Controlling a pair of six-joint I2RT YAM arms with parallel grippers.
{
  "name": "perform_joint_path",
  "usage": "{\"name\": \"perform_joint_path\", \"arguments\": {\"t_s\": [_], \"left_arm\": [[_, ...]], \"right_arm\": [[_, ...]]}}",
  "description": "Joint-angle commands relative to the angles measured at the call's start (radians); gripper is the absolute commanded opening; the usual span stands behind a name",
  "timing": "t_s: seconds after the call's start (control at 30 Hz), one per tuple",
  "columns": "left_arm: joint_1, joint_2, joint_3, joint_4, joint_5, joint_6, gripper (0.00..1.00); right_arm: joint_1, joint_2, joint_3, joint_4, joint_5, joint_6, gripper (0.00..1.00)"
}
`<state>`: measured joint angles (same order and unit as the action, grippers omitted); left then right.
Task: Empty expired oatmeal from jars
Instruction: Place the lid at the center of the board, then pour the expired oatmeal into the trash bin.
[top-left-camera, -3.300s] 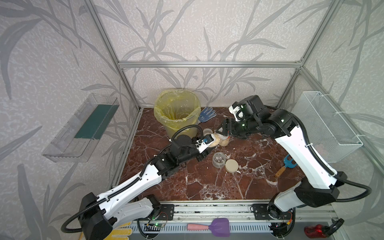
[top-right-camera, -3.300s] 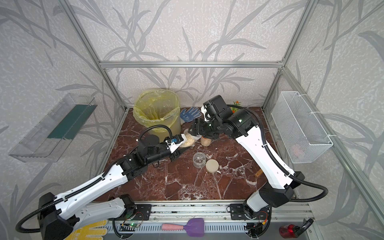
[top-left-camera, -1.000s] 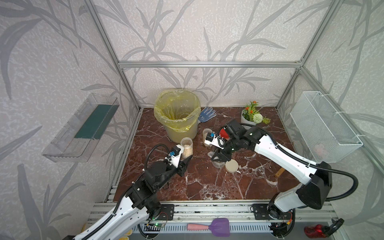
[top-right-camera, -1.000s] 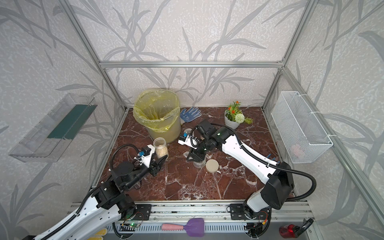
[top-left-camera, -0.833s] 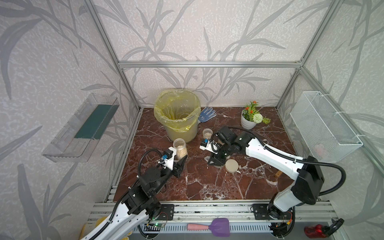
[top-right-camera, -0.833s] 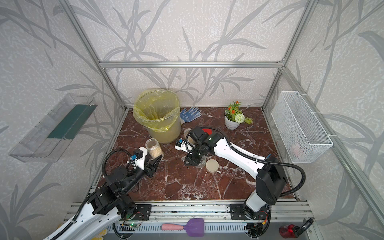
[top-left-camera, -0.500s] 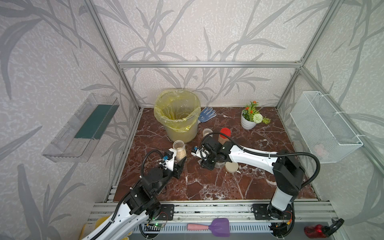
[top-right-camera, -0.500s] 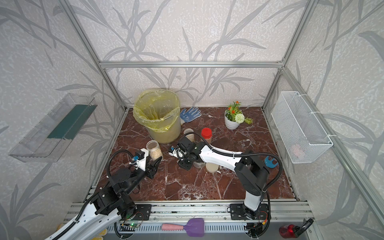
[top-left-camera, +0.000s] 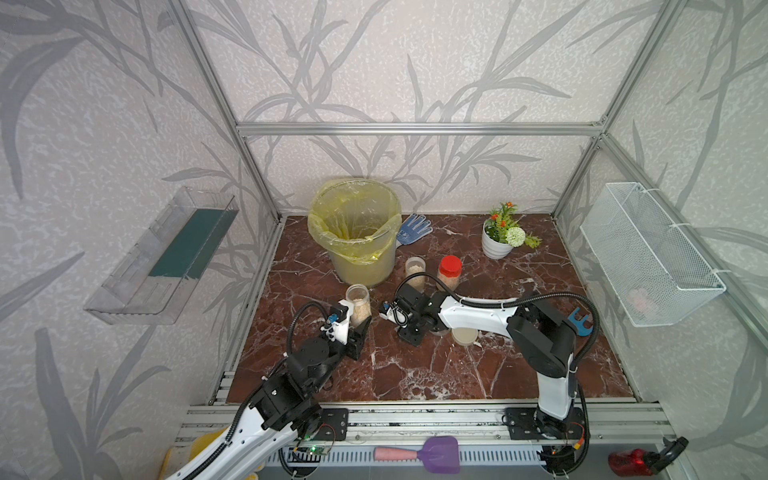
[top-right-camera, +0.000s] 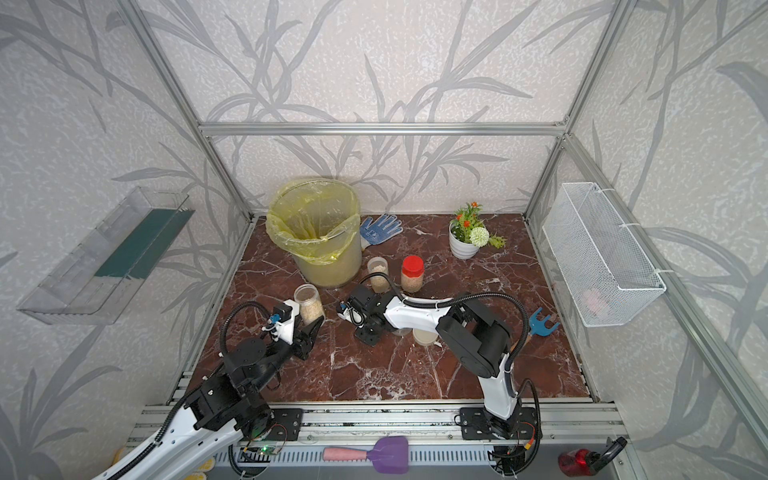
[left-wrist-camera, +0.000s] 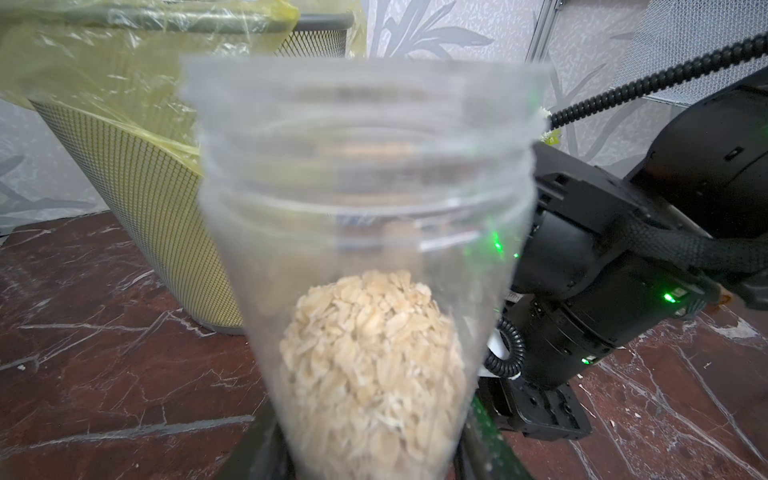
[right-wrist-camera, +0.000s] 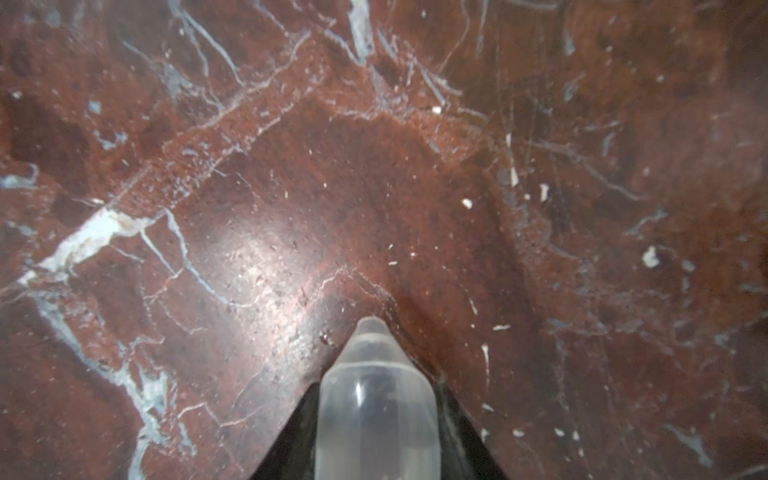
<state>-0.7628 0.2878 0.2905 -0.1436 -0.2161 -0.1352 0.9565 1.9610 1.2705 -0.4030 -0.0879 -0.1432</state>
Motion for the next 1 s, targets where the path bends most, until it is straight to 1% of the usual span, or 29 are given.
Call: {"name": "perform_joint_path", "arguments": {"t_s": [0.0, 0.13, 0.3, 0.37, 0.43, 0.47, 0.7, 0.83, 0.97], "left_arm": [[0.003, 0.004, 0.012, 0.030, -0.017, -0.014, 0.00], [0.003, 0.011, 0.012, 0.038, -0.022, -0.011, 0.00], [0.003, 0.023, 0.024, 0.042, -0.020, -0.009, 0.00], [0.003, 0.028, 0.029, 0.048, -0.018, -0.008, 0.00], [0.003, 0.034, 0.038, 0.056, -0.014, -0.007, 0.00], [0.003, 0.036, 0.040, 0.058, -0.013, -0.007, 0.00], [0.003, 0.065, 0.091, 0.056, 0.010, 0.002, 0.00], [0.003, 0.097, 0.141, 0.060, 0.031, 0.012, 0.00], [0.003, 0.169, 0.207, 0.065, 0.060, 0.034, 0.00]], "right_arm": [[0.005, 0.021, 0.028, -0.029, 0.014, 0.014, 0.49], [0.006, 0.019, 0.035, -0.054, 0.007, 0.007, 0.59], [0.007, 0.006, 0.044, -0.082, 0.004, 0.004, 0.60], [0.008, -0.015, 0.048, -0.085, 0.008, 0.004, 0.63], [0.010, -0.040, 0.054, -0.088, -0.003, -0.003, 0.69], [0.010, -0.049, 0.060, -0.089, -0.003, -0.006, 0.69], [0.010, -0.121, 0.098, -0.130, -0.010, -0.016, 0.69], [0.008, -0.220, 0.074, -0.113, -0.030, -0.015, 0.66], [0.000, -0.327, 0.063, -0.132, -0.035, 0.001, 0.63]]}}
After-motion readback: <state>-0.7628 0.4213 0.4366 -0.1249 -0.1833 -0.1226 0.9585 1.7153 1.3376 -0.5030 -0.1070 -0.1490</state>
